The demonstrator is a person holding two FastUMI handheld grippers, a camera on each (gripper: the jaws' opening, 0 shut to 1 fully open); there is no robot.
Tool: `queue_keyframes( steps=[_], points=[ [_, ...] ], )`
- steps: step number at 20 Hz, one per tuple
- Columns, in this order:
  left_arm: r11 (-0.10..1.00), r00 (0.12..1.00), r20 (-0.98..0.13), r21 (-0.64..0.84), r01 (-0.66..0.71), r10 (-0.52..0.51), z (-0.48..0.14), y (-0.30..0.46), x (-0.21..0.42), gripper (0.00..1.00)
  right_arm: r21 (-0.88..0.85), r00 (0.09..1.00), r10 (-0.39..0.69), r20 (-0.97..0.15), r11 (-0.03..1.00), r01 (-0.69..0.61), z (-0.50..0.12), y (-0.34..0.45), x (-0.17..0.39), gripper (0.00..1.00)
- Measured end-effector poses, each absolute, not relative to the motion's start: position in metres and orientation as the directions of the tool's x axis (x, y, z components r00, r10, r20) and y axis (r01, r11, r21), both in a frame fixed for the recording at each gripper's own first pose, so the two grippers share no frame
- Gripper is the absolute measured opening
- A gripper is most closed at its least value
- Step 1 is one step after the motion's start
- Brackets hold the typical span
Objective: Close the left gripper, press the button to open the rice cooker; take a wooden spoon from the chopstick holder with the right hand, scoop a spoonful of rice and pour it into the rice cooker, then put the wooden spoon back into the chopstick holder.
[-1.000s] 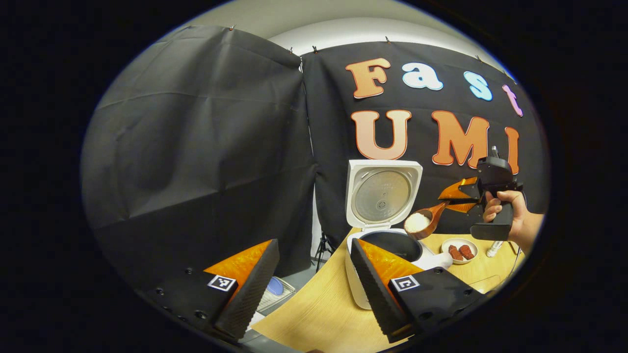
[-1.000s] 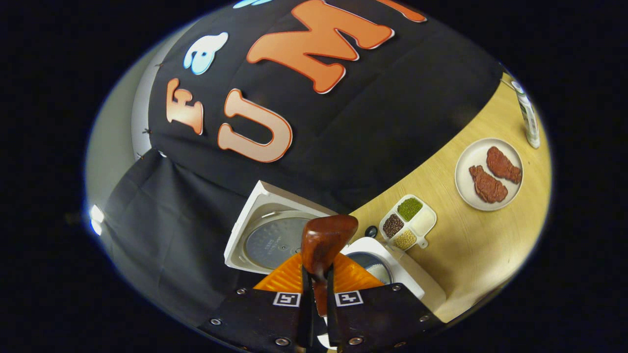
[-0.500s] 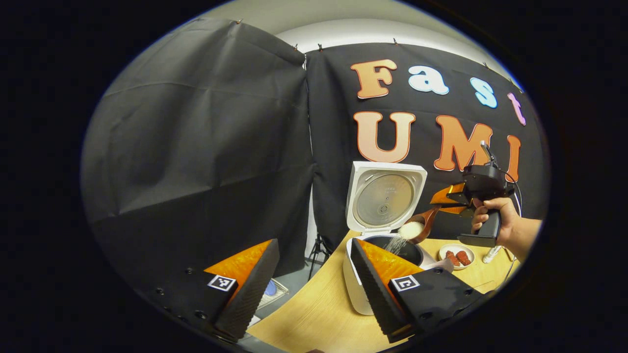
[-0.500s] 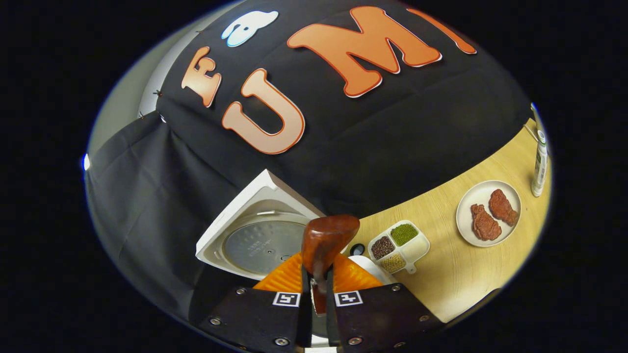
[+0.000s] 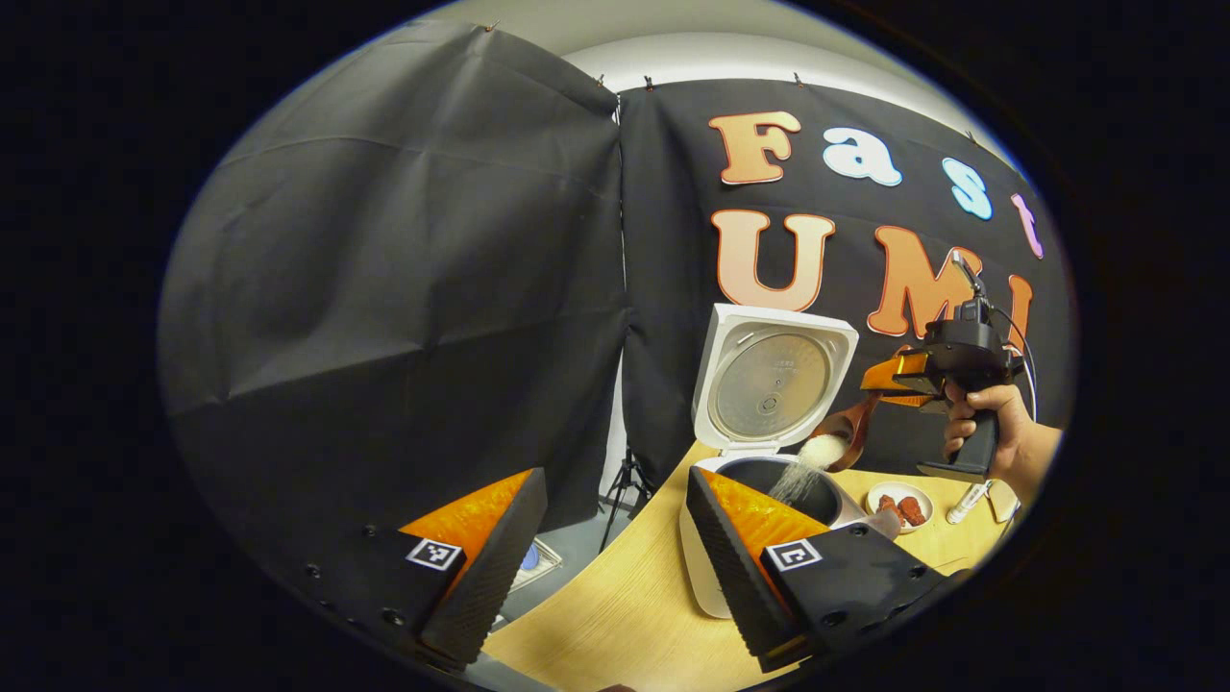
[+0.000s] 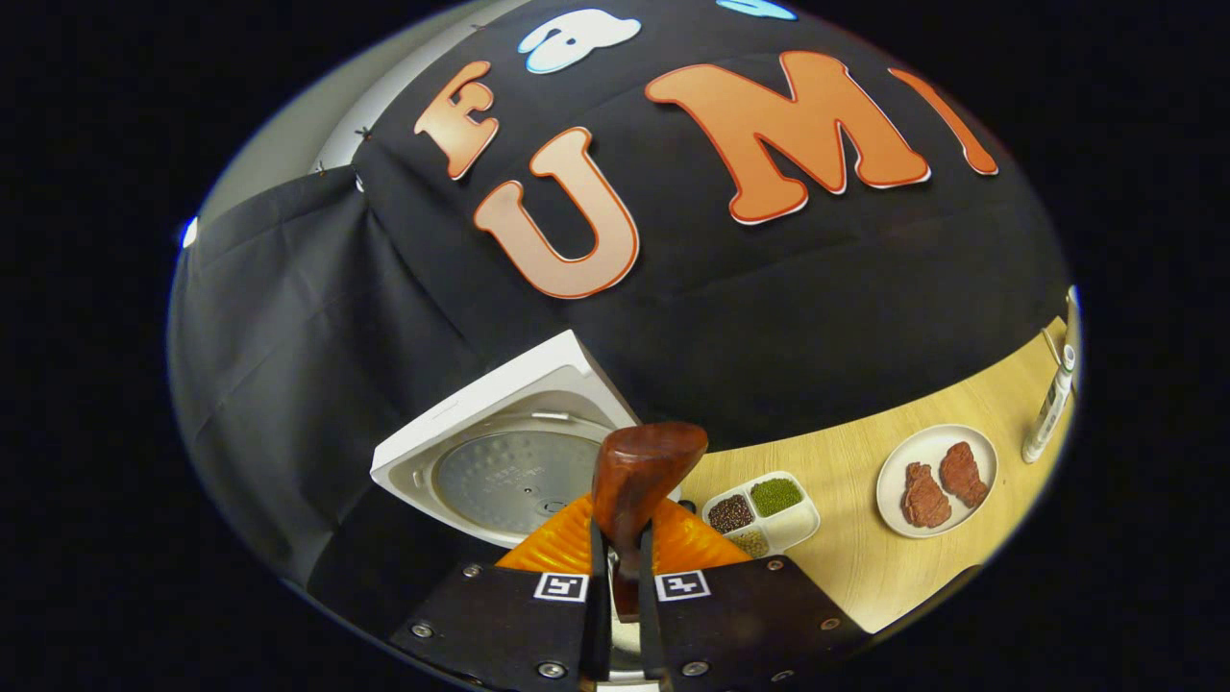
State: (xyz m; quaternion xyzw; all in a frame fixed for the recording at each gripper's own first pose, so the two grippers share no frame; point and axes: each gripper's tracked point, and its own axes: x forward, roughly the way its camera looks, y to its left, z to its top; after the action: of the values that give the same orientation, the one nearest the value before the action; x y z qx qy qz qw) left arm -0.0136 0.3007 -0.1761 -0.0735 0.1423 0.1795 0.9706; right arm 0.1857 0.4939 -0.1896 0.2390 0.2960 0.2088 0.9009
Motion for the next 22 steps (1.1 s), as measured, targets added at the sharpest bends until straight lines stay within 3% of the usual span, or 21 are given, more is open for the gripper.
queue_keyframes(
  steps=[7,22],
  points=[
    [0.925,0.894,-0.303,-0.082,-0.371,0.331,-0.177,0.3,-0.017,0.99,0.515,0.739,0.539,-0.405,0.802,-0.303,-0.173,0.501,0.179,0.11],
    [0.922,0.882,-0.331,-0.075,-0.379,0.336,-0.184,0.299,-0.02,1.0,0.257,0.76,0.583,-0.288,0.812,-0.525,-0.124,0.522,0.165,0.11]
  ],
)
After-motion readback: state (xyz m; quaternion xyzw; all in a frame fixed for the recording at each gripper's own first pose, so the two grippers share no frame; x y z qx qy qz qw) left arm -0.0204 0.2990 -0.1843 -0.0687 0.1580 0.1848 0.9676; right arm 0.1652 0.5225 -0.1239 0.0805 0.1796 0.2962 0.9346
